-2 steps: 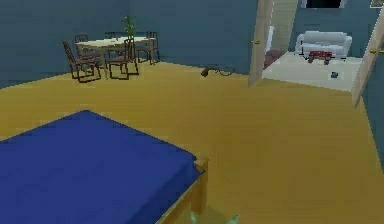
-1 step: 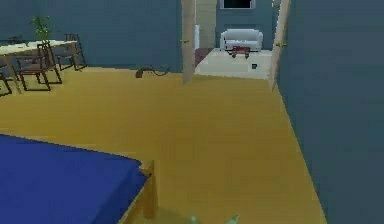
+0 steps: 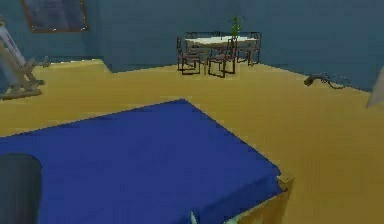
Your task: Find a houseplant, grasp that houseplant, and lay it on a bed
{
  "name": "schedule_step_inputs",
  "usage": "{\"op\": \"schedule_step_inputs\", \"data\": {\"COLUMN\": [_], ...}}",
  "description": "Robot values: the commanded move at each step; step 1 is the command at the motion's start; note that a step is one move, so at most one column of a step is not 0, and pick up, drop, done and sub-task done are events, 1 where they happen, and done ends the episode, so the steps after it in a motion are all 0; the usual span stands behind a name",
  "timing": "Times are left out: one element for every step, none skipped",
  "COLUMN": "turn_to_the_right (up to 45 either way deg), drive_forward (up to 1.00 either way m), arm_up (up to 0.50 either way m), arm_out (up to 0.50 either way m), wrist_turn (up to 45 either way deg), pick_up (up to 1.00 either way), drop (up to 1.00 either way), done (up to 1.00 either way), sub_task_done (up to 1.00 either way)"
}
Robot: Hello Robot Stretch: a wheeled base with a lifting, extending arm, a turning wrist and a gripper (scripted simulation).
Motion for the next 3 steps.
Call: {"op": "schedule_step_inputs", "data": {"turn_to_the_right": [-45.0,-45.0,-24.0], "drive_forward": [0.00,0.00,0.00], "arm_up": [0.00,0.00,0.00], "arm_out": [0.00,0.00,0.00], "wrist_turn": [0.0,0.0,0.0], "pick_up": [0.00,0.00,0.00], "drop": [0.00,0.00,0.00], "done": [0.00,0.00,0.00], "sub_task_done": [0.00,0.00,0.00]}}
